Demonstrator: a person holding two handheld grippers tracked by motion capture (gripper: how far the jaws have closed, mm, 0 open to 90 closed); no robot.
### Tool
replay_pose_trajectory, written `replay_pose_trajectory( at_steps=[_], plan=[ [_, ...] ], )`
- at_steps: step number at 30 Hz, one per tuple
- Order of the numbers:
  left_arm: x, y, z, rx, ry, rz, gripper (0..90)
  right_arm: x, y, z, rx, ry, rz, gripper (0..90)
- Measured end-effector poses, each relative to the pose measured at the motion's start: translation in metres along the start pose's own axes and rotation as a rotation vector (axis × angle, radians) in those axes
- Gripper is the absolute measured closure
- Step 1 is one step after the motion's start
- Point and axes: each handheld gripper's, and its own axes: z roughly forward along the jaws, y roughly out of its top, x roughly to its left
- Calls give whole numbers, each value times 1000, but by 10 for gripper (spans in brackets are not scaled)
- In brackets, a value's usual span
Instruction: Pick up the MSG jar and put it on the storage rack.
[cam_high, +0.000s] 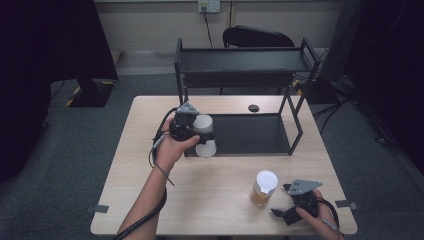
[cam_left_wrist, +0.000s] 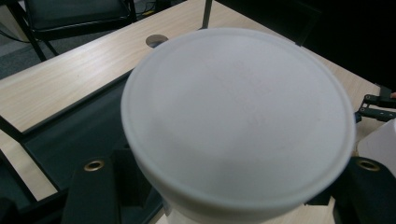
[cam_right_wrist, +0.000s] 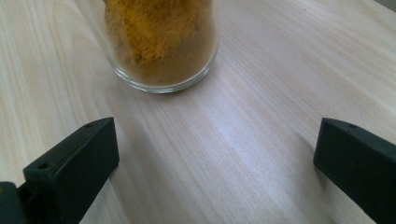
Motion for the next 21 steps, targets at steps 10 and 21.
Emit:
replay_pose_trajectory(
  at_steps=[10, 21],
  plan=[
    [-1, 18, -2, -3, -11, 11, 348, 0, 0, 0, 0, 0, 0, 0],
    [-2, 38, -4, -4, -5, 14, 348, 0, 0, 0, 0, 0, 1, 0]
  ],
)
